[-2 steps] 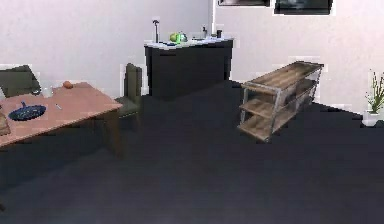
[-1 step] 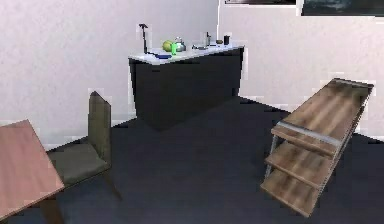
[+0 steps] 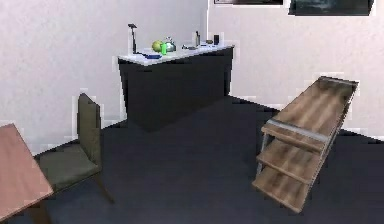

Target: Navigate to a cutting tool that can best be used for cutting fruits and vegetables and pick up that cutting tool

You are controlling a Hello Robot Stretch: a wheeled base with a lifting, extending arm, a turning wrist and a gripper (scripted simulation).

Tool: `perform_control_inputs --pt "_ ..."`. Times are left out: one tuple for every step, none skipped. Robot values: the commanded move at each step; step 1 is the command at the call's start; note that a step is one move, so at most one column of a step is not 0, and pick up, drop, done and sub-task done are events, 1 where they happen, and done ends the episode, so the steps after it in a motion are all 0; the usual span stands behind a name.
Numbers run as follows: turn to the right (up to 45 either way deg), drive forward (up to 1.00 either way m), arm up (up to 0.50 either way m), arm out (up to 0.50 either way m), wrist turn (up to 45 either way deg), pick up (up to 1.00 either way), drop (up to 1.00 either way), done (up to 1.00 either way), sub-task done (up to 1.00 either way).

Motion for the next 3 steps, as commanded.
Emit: perform_control_inputs --pt "0.0 1.00 0.00 0.00 0.0 0.00 0.00 0.00 0.00" --pt "3.0 0.00 0.00 0.00 0.0 0.00 0.00 0.00 0.00" --pt "0.0 0.55 0.00 0.00 0.0 0.00 0.00 0.00 0.00"
